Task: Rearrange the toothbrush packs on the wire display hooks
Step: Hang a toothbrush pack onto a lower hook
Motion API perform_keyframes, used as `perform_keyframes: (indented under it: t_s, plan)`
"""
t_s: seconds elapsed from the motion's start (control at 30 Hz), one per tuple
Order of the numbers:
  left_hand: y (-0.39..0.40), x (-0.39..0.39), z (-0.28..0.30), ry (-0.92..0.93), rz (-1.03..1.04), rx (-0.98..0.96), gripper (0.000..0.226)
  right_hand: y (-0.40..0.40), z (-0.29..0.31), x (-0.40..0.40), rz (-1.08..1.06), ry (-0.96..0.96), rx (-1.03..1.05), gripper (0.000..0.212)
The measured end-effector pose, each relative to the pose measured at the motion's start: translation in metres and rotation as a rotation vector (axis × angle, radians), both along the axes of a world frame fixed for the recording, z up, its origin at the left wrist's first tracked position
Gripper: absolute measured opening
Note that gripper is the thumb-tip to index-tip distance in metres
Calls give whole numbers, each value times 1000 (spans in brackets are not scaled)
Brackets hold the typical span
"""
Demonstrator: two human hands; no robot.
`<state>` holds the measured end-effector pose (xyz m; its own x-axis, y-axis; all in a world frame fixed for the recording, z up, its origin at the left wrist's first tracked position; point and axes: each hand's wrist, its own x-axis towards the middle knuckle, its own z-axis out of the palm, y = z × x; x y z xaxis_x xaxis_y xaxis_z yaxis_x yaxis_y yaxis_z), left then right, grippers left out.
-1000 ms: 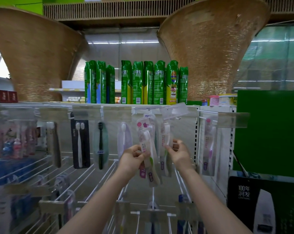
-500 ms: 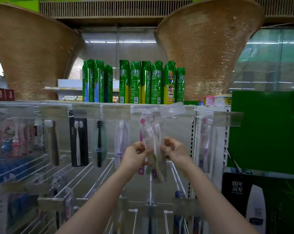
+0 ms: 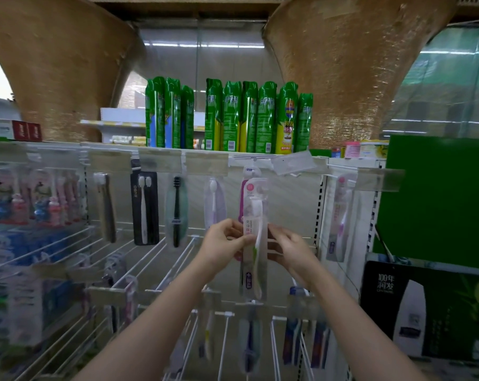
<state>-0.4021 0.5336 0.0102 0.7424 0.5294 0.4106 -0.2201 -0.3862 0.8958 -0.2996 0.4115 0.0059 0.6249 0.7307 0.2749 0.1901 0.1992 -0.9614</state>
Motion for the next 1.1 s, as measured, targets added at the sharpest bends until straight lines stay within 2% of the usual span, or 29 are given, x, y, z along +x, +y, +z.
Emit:
perform_keyframes:
  t_s: [0.1,0.2,0.33,0.47,0.57,0.73,1.1]
  plan:
    - [-1,-11,-6,-3,7,-9,13,-2,-9,-15,-3,-25,-24,38]
    - [0,-23,-13,3,9,-43,15,-2,-18,-30,-102,-152,-66,40]
    - [4,-44,-20,-12,-46,-58,15,2,-26,-52,-158,-144,-10,28]
    - [11,-68,-31,-34,-49,-70,44,10,-37,-79,-205,-158,6,14]
    - [14,-81,-46,-15,-34,-113,58,16,-51,-97,-237,-124,0,16]
    - [20,-102,-73,97,-74,-155,27,20,-78,-124,-219,-45,11,12]
    - [26,-114,-103,125,-133,-236,30,26,-108,-145,-286,-3,23,6]
